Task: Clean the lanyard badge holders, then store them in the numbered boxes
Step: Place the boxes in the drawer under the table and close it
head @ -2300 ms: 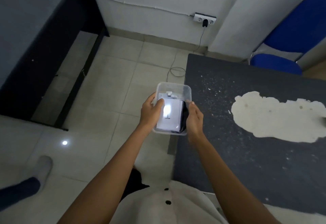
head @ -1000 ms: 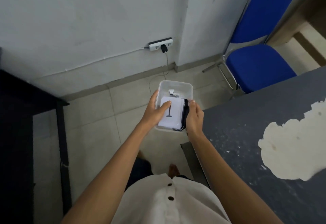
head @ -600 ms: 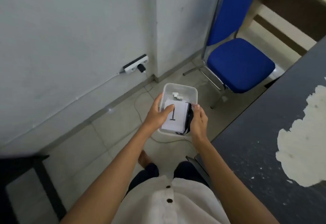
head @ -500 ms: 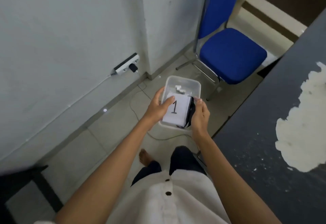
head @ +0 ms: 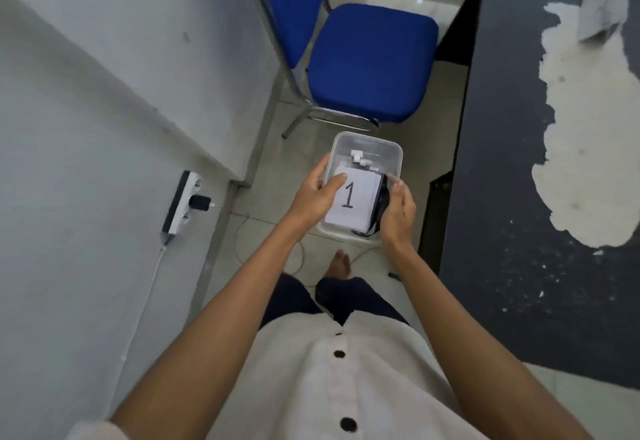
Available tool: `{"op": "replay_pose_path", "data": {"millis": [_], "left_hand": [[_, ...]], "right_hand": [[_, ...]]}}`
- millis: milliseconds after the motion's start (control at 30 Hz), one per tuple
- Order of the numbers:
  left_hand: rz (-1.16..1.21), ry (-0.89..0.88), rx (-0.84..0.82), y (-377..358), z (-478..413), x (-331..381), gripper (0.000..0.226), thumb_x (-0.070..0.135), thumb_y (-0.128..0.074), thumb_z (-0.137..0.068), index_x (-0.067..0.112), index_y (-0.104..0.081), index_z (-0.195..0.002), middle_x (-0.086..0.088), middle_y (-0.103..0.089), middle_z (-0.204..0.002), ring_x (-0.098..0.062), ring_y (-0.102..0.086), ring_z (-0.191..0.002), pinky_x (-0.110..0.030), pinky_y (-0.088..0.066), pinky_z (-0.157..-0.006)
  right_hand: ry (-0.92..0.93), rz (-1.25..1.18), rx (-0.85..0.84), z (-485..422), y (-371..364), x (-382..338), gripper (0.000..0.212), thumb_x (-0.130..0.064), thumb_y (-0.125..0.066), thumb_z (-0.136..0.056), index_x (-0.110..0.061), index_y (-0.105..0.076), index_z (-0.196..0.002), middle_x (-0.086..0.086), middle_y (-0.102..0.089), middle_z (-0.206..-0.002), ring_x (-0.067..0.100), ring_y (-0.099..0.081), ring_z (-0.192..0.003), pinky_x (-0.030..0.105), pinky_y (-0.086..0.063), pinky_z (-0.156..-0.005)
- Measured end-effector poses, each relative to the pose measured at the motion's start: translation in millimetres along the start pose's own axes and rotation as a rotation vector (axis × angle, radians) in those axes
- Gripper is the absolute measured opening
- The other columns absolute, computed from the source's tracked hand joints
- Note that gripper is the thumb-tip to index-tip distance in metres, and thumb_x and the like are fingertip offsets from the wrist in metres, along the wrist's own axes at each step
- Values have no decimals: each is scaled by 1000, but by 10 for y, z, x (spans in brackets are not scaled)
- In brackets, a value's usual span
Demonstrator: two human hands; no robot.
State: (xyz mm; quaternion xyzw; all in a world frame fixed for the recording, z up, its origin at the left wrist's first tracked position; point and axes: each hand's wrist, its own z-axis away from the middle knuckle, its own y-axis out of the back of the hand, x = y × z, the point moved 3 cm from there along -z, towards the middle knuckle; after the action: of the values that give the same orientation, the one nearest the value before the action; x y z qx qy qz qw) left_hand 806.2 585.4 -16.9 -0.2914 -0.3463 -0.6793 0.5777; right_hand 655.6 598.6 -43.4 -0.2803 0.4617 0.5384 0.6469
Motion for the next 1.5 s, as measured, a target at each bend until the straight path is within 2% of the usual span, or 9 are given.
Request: {"op": "replay_pose_path", "data": {"millis": [200, 333, 600, 767, 900, 1167, 1333, 1433, 1500], "left_hand": [[-141, -11, -200, -183, -391, 322, 50, 30, -53, -95, 40, -36, -141, 17, -65, -99, -12, -67, -96, -38, -55, -88], [-247, -30, -388, -333, -624, 504, 39, 25, -53, -96, 46, -41, -127, 18, -66, -98, -9, -69, -90, -32, -57, -82], [-536, -50, -703, -642, -997, 732, 48, 35, -57, -92, 23, -36, -134, -1, -59, -122, -13, -64, -101, -34, -54, -88], [-657, -126, -927, -876, -1001, 853, 41, 29, -55, -93, 25, -44, -132, 8, -59, -119, -4, -60, -102, -20, -50, -81], [-733, -199, -1031, -1115, -960, 911, 35, 22, -54, -92, 26, -49, -127, 10, -61, -111, -5, -62, -98, -24, -52, -81], [-881, -209, -1175, -1693, -954, 986, 34, 11, -50, -91, 26, -55, -121, 17, -64, -101, 1, -63, -89, -14, -51, -71], [-966, -204, -1203, -1967, -1002, 1023, 54, 1, -49, -80, 30, -53, -126, 6, -65, -110, -15, -62, -103, -30, -53, -85], [-996, -217, -1210, -2098, -1036, 1081, 58, -6, -47, -79, 26, -53, -127, 12, -63, -104, -8, -59, -96, -21, -51, -78], [-997, -212, -1226, -2165, -1051, 1116, 60, -9, -46, -78, 23, -54, -128, 10, -64, -106, -7, -60, -98, -17, -50, -73]], "right_hand": [[-92, -51, 240, -139, 107, 64, 40, -41, -30, -102, -23, -46, -134, -3, -57, -126, 9, -55, -114, 31, -47, -95], [-152, -136, 417, -145, 151, 72, 39, -35, -28, -104, -22, -40, -138, -12, -52, -118, -6, -51, -102, 14, -41, -82], [-226, -268, 828, -143, 119, 88, 30, -31, -29, -104, -12, -43, -122, -19, -49, -93, -18, -50, -75, 5, -41, -66], [-231, -315, 1055, -20, 119, 127, 17, -26, -32, -103, -15, -44, -106, -15, -48, -90, -9, -47, -77, 5, -40, -71], [-241, -375, 1198, 27, 205, 174, 17, -24, -34, -103, -13, -48, -105, -14, -51, -91, -8, -50, -79, 6, -40, -73], [-264, -529, 1329, -34, 536, 202, 34, -26, -33, -103, -16, -54, -128, -10, -58, -116, 2, -55, -105, 8, -42, -84], [-249, -577, 1296, -111, 685, 206, 41, -28, -31, -103, -17, -49, -137, -10, -54, -131, 6, -50, -122, 21, -40, -101], [-256, -589, 1252, -154, 767, 177, 46, -37, -34, -99, -18, -49, -139, -5, -52, -140, 8, -47, -128, 34, -37, -111], [-274, -627, 1249, -131, 804, 151, 44, -31, -35, -102, -15, -44, -141, -3, -46, -145, 8, -41, -133, 27, -31, -112]]}}
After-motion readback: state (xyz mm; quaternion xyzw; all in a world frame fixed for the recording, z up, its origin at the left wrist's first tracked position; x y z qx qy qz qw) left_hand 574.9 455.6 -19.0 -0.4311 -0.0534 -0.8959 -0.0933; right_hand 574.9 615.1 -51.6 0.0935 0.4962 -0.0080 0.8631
